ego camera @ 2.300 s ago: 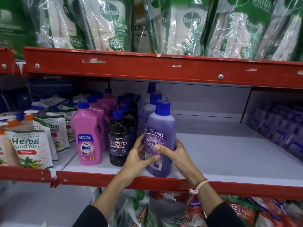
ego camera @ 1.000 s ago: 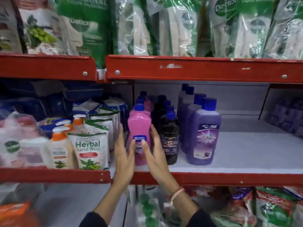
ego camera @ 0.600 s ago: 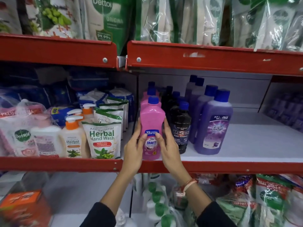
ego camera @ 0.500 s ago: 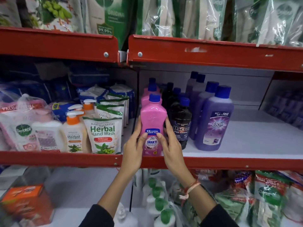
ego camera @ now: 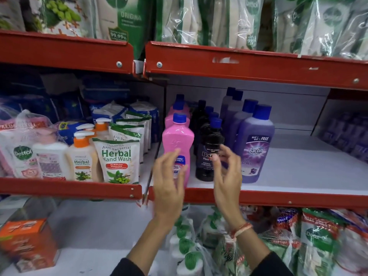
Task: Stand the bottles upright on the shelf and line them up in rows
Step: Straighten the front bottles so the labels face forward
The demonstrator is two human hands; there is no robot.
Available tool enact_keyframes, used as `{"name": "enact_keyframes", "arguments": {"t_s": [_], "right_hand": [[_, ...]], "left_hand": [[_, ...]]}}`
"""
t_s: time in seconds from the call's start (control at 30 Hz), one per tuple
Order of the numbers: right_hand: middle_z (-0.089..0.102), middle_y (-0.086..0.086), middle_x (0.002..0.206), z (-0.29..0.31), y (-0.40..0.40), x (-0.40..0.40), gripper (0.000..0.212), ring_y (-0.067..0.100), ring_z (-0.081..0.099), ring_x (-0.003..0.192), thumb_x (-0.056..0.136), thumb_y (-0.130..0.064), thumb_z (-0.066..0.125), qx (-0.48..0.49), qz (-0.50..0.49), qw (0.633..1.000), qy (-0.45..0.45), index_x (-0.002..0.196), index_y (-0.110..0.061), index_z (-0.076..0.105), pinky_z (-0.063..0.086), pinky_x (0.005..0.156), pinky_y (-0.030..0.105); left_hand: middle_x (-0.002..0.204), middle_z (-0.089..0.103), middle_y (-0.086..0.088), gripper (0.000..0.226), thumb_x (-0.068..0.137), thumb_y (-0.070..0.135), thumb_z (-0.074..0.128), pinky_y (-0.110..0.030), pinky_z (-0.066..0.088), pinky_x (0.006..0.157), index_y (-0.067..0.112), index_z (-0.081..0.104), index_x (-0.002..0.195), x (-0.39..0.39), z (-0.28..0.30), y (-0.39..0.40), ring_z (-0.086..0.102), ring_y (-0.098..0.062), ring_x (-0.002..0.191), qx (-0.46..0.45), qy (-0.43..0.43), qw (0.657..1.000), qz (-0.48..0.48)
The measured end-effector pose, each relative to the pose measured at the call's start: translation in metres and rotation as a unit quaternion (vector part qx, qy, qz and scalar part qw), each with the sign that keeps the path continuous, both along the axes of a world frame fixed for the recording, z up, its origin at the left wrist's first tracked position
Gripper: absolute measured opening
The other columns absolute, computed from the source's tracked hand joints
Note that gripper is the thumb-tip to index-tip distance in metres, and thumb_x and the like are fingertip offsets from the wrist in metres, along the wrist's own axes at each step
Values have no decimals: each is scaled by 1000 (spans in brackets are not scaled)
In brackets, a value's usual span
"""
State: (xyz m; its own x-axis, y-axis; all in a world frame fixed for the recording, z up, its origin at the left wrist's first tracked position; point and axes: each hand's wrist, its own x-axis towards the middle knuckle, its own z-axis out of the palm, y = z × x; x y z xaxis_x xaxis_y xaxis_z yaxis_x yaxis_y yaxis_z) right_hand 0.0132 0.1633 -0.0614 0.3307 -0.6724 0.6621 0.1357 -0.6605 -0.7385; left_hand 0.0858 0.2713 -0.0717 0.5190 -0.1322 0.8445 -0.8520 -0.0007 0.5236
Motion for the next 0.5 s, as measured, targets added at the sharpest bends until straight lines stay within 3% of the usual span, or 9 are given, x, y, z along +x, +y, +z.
{"name": "enact_keyframes", "arguments": {"t_s": [0.07,0.13,0.2,0.33,0.43,0.5], "right_hand": [[49,0,126,1,-19,0,39,12,53,118,101,-31,44,3,-16,1000,4,137,-19,45,48,102,42],[47,4,138,3,-35,3,43,12,48,127,102,-28,41,29,12,999,36,143,-17,37,41,110,41],[44,5,148,2,-46,9,48,13,44,134,102,-25,39,64,60,994,62,149,-18,30,36,115,40],[38,-8,149,3,-59,14,49,6,38,137,103,-23,36,78,116,985,99,151,-22,25,30,114,25],[40,-17,143,2,-64,12,48,-14,43,123,103,-25,38,78,136,982,101,150,-26,27,32,107,16],[42,-25,138,0,-65,9,48,-29,42,112,103,-27,38,73,140,982,102,149,-29,27,34,101,9]], "left_hand": [[139,44,-1,43,97,23,43,-19,32,111,21,34,139,-16,0,-25,39,-6,129,68,-16,995,-72],[151,31,3,49,99,25,37,-14,19,115,26,20,145,-26,-1,-51,26,-3,139,95,31,988,-117],[157,15,7,53,100,30,32,-21,13,119,29,5,146,-27,-2,-72,12,-4,145,93,97,983,-127],[159,10,5,57,99,29,35,-36,16,121,39,-3,141,-10,4,-95,12,-9,146,34,195,976,-93],[154,16,11,55,100,23,36,-33,19,118,38,7,144,-11,6,-101,16,-5,142,21,179,980,-80],[155,25,5,53,100,23,37,-29,24,113,36,14,146,-14,3,-102,22,-4,138,28,170,983,-67]]}}
